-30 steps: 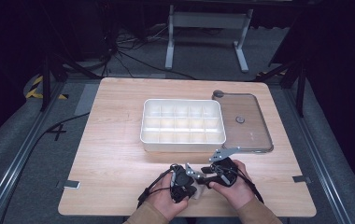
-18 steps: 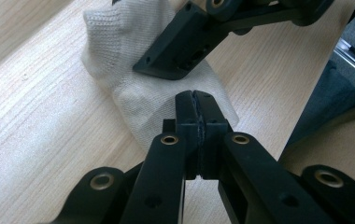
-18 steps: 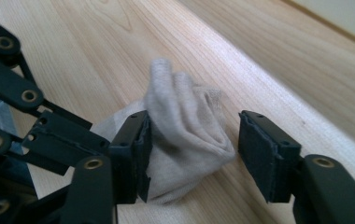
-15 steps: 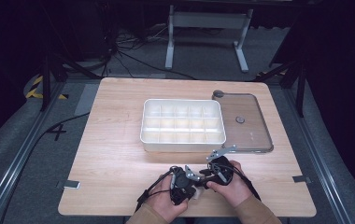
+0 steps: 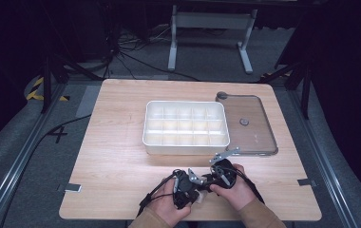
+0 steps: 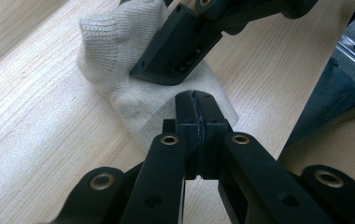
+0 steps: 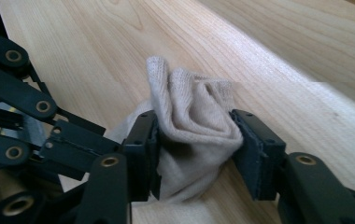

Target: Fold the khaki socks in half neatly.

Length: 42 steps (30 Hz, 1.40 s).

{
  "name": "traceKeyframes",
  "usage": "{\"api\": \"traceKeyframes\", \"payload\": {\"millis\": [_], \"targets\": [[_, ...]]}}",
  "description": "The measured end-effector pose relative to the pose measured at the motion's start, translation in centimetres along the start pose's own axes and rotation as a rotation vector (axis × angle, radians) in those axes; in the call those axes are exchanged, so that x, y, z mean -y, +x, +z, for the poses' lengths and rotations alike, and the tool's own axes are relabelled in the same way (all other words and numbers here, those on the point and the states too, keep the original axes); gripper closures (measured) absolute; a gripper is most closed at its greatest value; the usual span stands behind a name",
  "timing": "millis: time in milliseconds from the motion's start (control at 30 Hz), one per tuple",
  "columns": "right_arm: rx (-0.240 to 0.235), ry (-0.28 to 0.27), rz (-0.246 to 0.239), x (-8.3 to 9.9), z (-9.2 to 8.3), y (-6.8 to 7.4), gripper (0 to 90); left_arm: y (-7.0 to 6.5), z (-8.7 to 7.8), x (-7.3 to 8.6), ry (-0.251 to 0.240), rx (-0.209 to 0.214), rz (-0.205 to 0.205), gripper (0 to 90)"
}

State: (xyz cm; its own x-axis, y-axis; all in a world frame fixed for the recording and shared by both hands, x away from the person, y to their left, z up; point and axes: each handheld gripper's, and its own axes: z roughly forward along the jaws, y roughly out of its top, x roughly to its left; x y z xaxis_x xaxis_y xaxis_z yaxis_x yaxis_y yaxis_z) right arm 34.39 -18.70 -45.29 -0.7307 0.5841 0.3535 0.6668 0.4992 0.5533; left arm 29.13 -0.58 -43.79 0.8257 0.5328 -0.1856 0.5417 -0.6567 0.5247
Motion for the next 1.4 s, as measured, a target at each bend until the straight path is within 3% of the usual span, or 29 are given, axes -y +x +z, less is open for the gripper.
{"api": "traceKeyframes", "payload": {"millis": [33,700,900,1000,1300,1400], "targets": [[-0.014,0.005,0.018,0.0,0.0,0.0,54.7,0.0,0.0,0.0,0.000,0.000,0.000,89.5],[-0.078,0.008,0.061,0.2,0.3,-0.3,65.8,0.1,0.0,0.0,0.002,0.012,-0.007,89.5],[-0.053,0.011,0.039,0.0,0.1,0.2,72.0,0.1,0.0,0.0,0.005,0.013,-0.011,89.4],[-0.043,0.013,0.031,0.0,0.0,0.4,73.5,0.1,-0.1,0.1,0.000,0.012,0.007,89.1],[-0.035,0.004,-0.006,-0.2,-0.6,0.9,74.5,0.3,-0.9,0.0,-0.003,0.065,0.002,81.4],[-0.034,0.004,-0.013,-0.3,-1.0,1.1,74.5,0.5,-1.4,0.0,0.000,0.066,0.002,80.6]]}}
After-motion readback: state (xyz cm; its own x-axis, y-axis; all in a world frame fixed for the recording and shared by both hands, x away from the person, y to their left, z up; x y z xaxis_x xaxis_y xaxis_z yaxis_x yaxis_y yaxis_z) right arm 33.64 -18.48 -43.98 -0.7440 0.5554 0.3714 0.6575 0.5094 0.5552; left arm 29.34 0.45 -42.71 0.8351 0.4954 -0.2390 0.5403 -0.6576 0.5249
